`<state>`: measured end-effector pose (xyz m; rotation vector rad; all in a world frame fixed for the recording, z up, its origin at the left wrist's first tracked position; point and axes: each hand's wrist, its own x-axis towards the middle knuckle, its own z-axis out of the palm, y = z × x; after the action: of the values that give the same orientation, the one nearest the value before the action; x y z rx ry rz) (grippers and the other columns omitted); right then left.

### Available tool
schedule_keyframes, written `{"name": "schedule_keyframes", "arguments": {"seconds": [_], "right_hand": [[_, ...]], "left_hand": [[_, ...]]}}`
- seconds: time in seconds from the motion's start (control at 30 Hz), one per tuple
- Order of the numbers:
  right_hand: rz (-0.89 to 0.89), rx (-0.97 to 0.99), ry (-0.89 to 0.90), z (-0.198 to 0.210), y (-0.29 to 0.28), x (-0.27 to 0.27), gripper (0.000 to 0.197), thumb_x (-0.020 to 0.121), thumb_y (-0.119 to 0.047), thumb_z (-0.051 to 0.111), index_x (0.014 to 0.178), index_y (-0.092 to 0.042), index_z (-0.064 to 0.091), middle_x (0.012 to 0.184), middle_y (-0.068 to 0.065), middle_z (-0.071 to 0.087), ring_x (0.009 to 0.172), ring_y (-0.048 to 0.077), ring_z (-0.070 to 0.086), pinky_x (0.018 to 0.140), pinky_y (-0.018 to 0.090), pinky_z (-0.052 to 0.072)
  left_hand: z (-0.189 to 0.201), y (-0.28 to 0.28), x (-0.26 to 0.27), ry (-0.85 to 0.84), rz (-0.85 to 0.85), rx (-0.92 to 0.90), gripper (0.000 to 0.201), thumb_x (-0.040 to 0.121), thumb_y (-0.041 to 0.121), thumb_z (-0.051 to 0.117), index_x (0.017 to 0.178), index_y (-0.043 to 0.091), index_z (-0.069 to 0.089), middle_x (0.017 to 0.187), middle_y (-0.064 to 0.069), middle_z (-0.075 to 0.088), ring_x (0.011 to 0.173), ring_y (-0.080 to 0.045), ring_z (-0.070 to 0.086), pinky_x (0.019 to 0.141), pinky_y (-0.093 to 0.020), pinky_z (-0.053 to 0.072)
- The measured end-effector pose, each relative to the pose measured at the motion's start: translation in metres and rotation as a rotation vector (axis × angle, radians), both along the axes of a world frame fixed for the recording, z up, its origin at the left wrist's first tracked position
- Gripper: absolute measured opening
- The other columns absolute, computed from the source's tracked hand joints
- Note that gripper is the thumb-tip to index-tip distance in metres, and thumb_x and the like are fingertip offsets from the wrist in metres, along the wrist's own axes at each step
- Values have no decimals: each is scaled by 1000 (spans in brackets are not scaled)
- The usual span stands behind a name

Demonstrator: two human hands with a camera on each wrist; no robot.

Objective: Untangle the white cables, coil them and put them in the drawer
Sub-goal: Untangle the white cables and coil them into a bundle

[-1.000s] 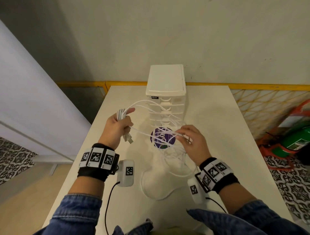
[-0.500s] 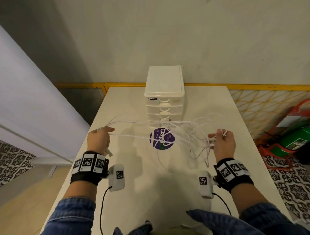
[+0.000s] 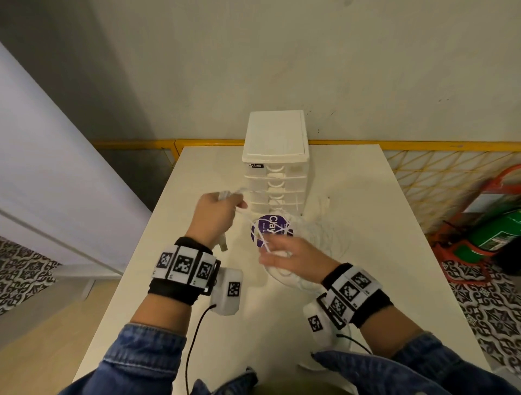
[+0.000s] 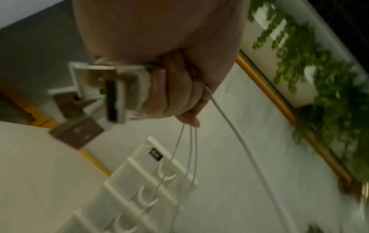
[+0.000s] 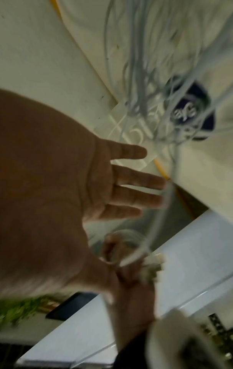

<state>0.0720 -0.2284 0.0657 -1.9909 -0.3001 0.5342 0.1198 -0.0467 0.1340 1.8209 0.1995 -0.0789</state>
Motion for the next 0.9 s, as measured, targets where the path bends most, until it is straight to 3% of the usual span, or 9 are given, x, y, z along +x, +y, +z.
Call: {"name": "schedule_keyframes", "arguments": {"seconds": [0.07,0.13,0.27,0.4,0.53,0.67,0.8,0.83,0.9], "right_hand": [[36,-159,76,-26,-6,-2,63,76,-54,66,131,-27,50,127,-6,59,113,5,55,102,26,38],[-97,-247,69,-49,-21,-4,66,74,-49,72,132,-25,49,128,-6,58,108,8,58,93,21,40],[-445,-76,31,-61,-44,5,82,71,-19,80,140,-18,37,115,3,54,85,17,60,82,23,44],[-432,-195,-33,-40,-47,14,94,65,-32,84,142,-24,31,123,1,50,103,16,54,95,33,42],[-377,-382,-357,-4,-36,17,111,60,-51,80,147,-28,14,135,-2,46,129,17,38,114,50,17],[-284,-97,-488,26,-17,14,121,61,-38,84,148,-32,0,152,-7,22,140,13,20,116,39,20],[-167,-239,-714,41,-3,18,97,75,-38,74,148,-27,12,155,-7,19,144,11,10,118,39,7],[-139,-228,-723,42,-2,19,82,80,-32,70,146,-26,23,153,-3,28,143,10,16,118,40,8],[-123,-95,-623,42,-4,20,48,83,-14,64,129,-24,54,126,1,61,122,10,49,110,40,32]], "left_hand": [[19,10,0,-96,72,-116,23,90,16,55,69,12,62,49,0,38,39,-11,30,40,-21,26],[31,25,2,-175,142,-178,23,90,16,55,69,12,61,50,1,39,38,-9,32,38,-18,27],[22,32,0,-175,214,-187,26,91,15,55,66,11,60,44,4,38,35,-8,31,38,-18,27],[13,20,0,-82,121,1,22,84,21,59,65,12,62,48,-1,40,42,-14,34,47,-24,28],[10,0,-3,-15,-35,156,26,87,16,57,62,11,64,42,3,42,35,-9,35,46,-23,29],[9,-14,-7,37,-214,258,30,88,19,59,66,0,63,43,2,39,34,-10,32,38,-18,27],[17,-18,-16,73,-460,273,47,83,44,67,66,2,57,44,0,37,38,-12,31,42,-20,27],[19,-18,-18,88,-514,255,50,81,49,67,64,3,57,44,-1,36,39,-13,30,43,-21,27],[23,-18,-21,108,-593,237,50,79,54,66,64,6,61,43,-1,36,40,-14,29,43,-21,26]]}}
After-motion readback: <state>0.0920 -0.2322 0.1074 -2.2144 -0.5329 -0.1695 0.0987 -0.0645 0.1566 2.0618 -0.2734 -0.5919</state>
